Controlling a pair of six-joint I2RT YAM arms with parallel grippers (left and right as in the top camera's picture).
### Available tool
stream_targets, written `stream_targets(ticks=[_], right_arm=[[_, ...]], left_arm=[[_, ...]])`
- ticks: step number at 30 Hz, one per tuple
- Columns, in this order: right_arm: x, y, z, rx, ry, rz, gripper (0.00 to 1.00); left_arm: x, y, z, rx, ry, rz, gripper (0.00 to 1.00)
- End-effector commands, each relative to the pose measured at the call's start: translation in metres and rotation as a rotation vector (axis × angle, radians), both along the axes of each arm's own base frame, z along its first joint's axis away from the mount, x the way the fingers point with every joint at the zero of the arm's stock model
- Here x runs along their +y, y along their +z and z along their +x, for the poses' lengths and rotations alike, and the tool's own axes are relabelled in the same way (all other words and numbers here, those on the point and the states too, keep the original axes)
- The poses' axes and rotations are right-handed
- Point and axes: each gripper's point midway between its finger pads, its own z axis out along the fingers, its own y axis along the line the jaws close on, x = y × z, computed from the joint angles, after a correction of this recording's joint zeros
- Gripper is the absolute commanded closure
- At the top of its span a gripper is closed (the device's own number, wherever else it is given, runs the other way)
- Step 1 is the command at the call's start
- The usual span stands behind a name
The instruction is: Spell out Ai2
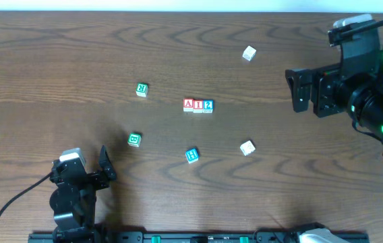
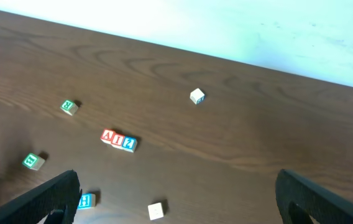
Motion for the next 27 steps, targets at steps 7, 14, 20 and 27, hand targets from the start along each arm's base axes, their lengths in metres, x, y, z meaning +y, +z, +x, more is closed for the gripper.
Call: stream_targets(ticks=[7, 14, 20, 27], right_arm=[[-0.013, 0.002, 0.003, -0.028, -0.017, -0.101, 0.01], [-0.023, -0.001, -0.02, -0.007, -0.035, -0.126, 0.01], [-0.028, -0.029, -0.037, -0.137, -0.015, -0.141, 0.01], [-0.036, -0.151, -0.058, -0.197, -0.024, -0.104, 0.01]], left_arm=[[0.0, -0.008, 0.0, 0.014, -0.007, 0.011, 0.05], [0.0, -0.008, 0.0, 0.014, -0.007, 0.011, 0.05], [0.0, -0.008, 0.0, 0.014, -0.007, 0.011, 0.05], [0.0, -0.008, 0.0, 0.014, -0.007, 0.011, 0.05]])
